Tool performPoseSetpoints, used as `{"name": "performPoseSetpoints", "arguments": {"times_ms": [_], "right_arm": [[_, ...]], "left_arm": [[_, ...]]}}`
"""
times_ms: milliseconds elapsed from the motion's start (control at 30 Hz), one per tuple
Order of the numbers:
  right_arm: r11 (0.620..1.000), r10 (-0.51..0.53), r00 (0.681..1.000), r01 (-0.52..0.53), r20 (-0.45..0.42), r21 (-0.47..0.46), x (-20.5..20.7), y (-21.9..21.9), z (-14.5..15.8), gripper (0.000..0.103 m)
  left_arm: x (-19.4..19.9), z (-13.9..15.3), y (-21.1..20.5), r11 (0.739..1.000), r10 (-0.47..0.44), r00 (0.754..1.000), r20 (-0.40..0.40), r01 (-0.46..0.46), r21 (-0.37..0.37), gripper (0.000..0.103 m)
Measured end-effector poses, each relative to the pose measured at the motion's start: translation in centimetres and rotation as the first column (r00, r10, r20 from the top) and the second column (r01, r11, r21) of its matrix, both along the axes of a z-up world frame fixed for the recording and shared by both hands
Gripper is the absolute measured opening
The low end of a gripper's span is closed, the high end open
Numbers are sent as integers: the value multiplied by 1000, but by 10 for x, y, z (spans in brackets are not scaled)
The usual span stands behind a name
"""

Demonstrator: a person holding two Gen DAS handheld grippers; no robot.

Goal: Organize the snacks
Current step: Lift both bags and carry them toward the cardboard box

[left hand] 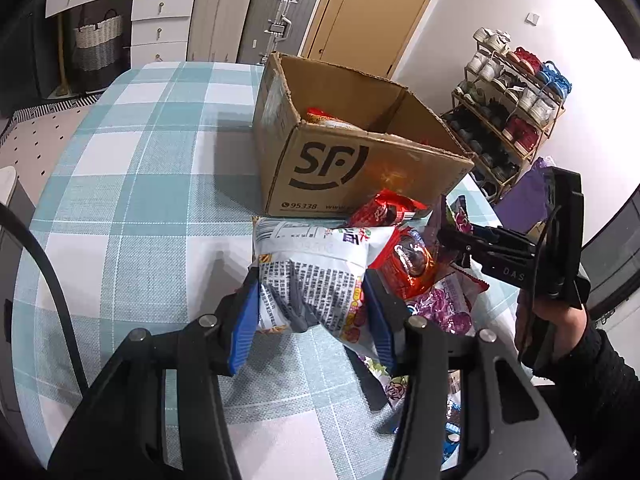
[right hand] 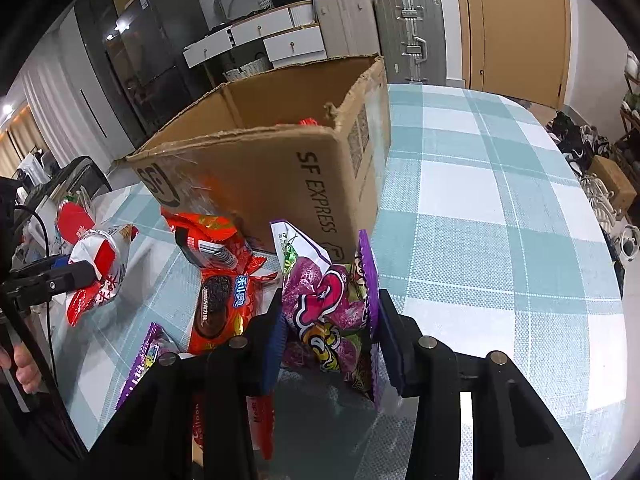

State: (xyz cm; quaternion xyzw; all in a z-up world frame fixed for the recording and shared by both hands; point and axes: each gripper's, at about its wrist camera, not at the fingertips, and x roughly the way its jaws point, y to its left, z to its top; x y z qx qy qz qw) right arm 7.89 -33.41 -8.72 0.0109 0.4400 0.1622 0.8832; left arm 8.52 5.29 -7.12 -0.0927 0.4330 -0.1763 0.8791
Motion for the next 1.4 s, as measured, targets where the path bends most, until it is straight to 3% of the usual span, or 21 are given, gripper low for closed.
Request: {"name": "performPoseSetpoints", "arguments": {"times_ms": [567,867,1133,1400], "right_arm": [[999,-15,996,11,92,52,-28,-9,34,42],[994,-30,984,11,173,110,-41,-9,64,42],[986,-10,977,-26,215,167,-37,3,99,42],[982,8,962,-58,273,178,-17,18,154,42]], "left_arm": [[-2,11,1,1000,8,999,38,-7,-15,46],[5,31,0,998,18,998,62,-14,-69,46],[12,74,-19,996,-11,994,105,20,-83,46],[49,134,-41,998,-29,990,140,36,-46,47]]}}
